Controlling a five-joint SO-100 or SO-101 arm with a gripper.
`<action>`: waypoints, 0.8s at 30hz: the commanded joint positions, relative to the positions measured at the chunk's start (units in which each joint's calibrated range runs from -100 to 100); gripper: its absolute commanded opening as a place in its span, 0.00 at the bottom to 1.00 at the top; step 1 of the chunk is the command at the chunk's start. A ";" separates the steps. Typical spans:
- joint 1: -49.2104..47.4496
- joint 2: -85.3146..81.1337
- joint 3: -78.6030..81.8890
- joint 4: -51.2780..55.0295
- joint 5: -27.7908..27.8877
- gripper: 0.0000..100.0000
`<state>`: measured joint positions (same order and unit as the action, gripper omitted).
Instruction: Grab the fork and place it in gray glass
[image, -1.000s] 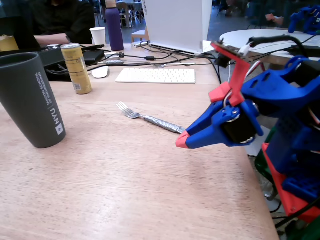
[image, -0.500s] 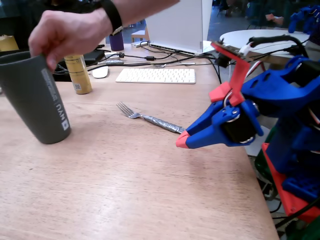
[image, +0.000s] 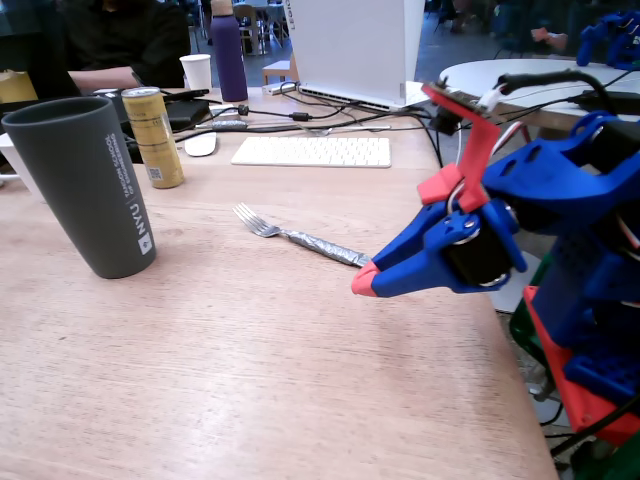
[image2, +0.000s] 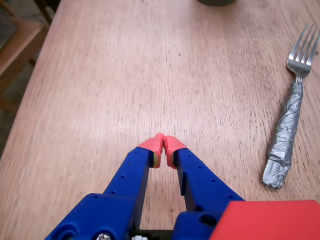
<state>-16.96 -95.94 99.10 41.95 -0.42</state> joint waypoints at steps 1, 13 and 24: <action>0.04 -0.55 -0.14 0.17 0.10 0.00; 0.04 -0.55 -0.14 0.17 0.10 0.00; -0.98 -0.63 -0.23 0.09 0.10 0.00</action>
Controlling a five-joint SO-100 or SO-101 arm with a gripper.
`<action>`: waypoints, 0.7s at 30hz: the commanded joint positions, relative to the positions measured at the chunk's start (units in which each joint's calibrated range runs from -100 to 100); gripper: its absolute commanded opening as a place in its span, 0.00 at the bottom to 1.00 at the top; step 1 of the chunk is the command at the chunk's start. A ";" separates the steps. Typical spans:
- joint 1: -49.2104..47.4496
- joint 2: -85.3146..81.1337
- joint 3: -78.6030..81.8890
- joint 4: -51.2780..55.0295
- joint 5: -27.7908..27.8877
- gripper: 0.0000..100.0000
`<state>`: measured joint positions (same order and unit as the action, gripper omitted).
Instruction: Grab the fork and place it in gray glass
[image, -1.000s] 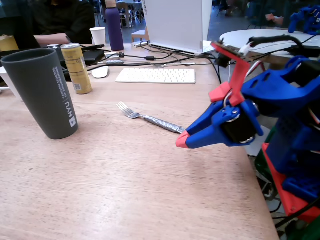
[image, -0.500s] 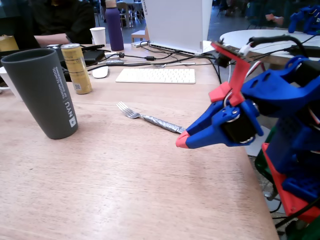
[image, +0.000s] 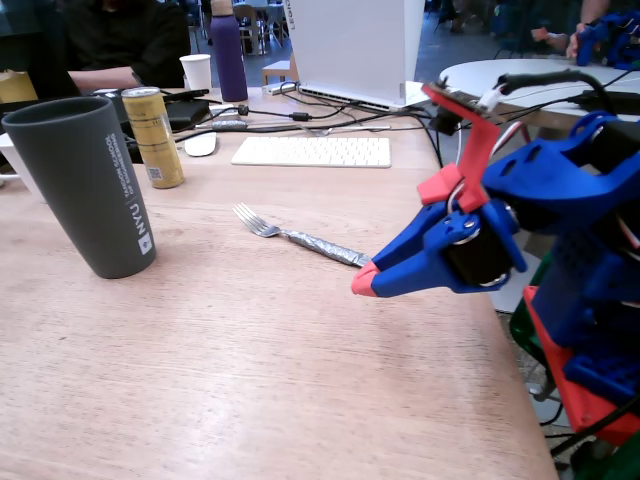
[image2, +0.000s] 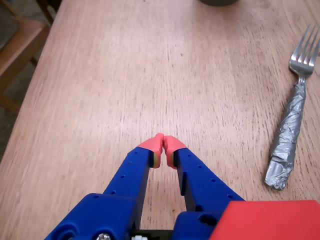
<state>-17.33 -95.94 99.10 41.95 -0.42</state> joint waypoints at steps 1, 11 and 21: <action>-0.77 -0.63 0.05 0.09 0.10 0.00; 0.75 0.57 -0.89 0.09 0.20 0.00; 1.26 32.47 -38.46 1.32 0.15 0.00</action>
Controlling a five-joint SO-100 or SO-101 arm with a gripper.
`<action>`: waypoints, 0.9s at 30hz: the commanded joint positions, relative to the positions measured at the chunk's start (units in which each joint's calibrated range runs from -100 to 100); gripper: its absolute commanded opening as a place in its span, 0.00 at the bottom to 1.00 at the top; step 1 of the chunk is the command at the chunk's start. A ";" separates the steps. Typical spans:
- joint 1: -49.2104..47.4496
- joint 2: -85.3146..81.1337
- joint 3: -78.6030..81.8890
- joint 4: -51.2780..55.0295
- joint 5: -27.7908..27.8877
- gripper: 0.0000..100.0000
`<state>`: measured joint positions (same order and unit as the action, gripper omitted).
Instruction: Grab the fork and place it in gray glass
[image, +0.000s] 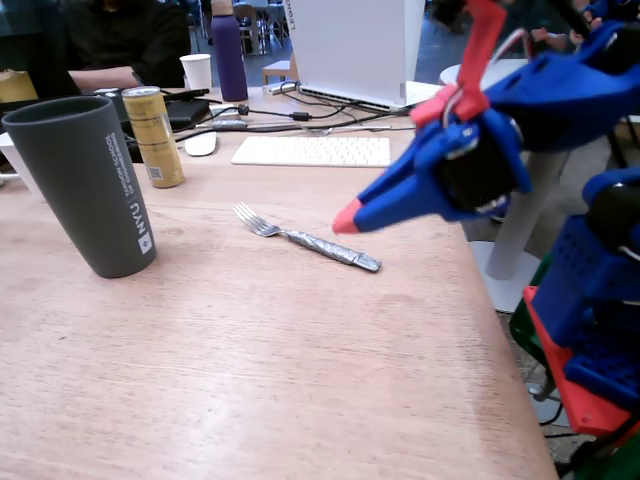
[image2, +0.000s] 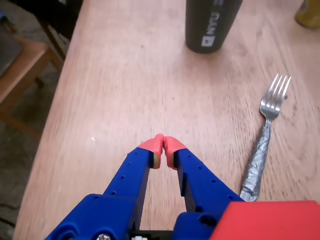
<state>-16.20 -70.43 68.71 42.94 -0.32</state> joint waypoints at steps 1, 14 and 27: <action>0.30 9.45 -9.96 0.33 -0.05 0.00; 29.91 36.38 -34.21 0.33 0.20 0.00; 37.19 53.36 -37.04 -0.90 3.42 0.00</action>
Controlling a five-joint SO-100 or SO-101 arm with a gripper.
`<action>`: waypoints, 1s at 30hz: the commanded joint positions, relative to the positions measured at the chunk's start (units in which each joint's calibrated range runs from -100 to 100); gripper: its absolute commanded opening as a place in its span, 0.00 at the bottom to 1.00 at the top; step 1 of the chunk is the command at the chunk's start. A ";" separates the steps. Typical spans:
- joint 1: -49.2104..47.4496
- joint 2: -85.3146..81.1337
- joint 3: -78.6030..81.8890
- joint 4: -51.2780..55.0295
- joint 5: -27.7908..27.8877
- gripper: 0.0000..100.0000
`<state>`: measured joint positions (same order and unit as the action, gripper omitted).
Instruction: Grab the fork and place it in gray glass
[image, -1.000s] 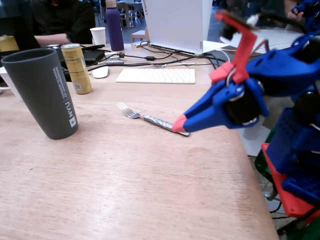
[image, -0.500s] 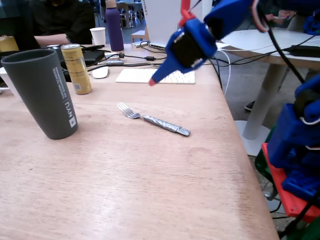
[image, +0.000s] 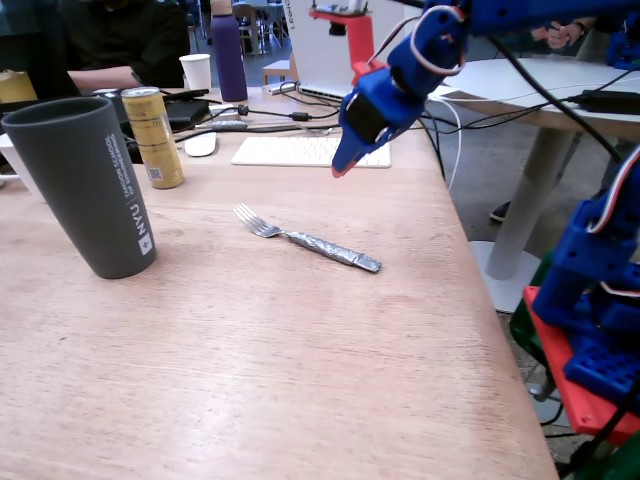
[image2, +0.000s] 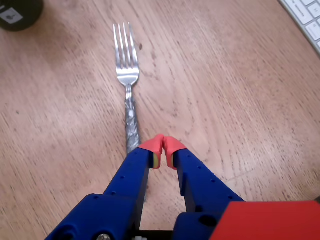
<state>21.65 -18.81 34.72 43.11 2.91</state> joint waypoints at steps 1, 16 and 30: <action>-0.84 2.94 -3.05 -1.07 0.20 0.00; -6.76 17.09 -16.92 -1.15 0.15 0.00; -6.09 22.75 -17.02 -1.15 0.20 0.00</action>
<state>14.98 4.54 20.38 42.61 2.91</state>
